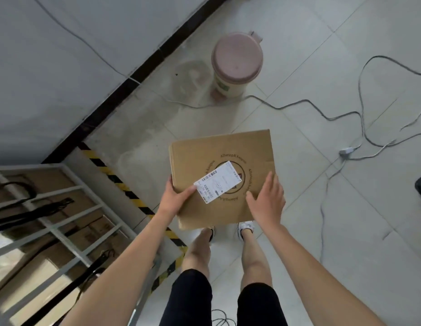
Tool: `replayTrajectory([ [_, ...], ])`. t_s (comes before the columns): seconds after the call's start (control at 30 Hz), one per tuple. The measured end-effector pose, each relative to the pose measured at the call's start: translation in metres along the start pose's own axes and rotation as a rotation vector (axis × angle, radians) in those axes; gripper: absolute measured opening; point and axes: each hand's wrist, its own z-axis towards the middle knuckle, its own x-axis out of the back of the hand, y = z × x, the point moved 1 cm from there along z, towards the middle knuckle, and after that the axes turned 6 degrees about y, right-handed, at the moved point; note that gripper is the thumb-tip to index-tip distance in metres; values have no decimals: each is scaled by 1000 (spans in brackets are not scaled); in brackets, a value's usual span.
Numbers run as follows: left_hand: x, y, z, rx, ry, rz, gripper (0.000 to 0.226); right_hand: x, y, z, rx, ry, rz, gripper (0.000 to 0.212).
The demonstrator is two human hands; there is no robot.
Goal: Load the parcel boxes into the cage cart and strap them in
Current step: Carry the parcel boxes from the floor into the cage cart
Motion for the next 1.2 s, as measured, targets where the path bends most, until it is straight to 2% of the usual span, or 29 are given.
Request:
replayTrajectory([
  [0.13, -7, -9, -3, 38, 49, -57, 100, 10, 12, 26, -199, -157, 353, 104],
  [0.2, -12, -11, -11, 44, 86, -83, 95, 18, 19, 32, -231, -234, 455, 90],
  [0.3, -16, -10, -31, 42, 131, -175, 90, 36, 23, 30, -164, -266, 467, 60],
  [0.5, 15, 2, -115, 10, 252, -286, 72, 115, -8, -5, 96, -301, 500, 49],
  [0.57, 31, 4, -154, -2, 349, -352, 72, 143, -26, -22, 205, -344, 467, 59],
  [0.7, 72, 5, -235, -26, 538, -558, 76, 192, -84, -65, 427, -425, 330, 97],
  [0.9, 168, -8, -367, -135, 844, -751, 89, 249, -202, -161, 832, -497, 299, 101],
  [1.0, 217, -44, -442, -154, 1026, -835, 92, 257, -250, -236, 1015, -563, 321, 105],
  [1.2, 256, -193, -576, -28, 1334, -948, 64, 202, -270, -418, 1248, -772, 285, 104],
])
